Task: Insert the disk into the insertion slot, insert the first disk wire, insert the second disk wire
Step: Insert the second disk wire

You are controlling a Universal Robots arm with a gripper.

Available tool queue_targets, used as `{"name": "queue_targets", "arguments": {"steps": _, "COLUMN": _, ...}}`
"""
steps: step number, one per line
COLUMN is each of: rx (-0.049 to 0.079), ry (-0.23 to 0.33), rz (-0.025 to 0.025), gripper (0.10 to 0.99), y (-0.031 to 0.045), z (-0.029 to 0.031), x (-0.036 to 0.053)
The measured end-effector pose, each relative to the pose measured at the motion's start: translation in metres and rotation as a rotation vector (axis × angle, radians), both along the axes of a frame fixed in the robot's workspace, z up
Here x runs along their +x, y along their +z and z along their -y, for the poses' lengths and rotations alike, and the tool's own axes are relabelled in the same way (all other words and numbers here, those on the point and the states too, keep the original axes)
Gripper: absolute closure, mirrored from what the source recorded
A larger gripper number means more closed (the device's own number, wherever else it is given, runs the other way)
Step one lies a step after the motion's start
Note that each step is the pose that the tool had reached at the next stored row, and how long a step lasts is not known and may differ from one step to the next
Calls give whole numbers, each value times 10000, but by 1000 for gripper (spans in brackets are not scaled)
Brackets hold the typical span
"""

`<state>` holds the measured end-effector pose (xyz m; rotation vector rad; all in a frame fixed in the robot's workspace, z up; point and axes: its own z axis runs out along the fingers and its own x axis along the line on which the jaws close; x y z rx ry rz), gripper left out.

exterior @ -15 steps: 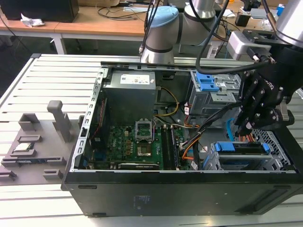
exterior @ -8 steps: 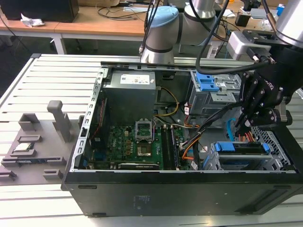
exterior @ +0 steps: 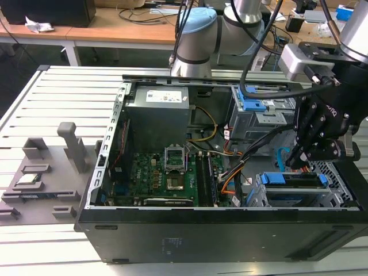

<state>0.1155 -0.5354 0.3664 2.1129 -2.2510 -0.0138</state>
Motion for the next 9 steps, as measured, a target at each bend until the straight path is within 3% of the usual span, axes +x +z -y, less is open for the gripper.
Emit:
{"name": "queue_targets", "arguments": {"steps": 6, "rx": 1, "ry": -2, "rz": -6, "gripper": 925, "y": -167, "z": 0, "x": 84}}
{"name": "queue_targets", "arguments": {"steps": 9, "rx": 0, "ry": -3, "rz": -6, "gripper": 925, "y": -209, "z": 0, "x": 122}}
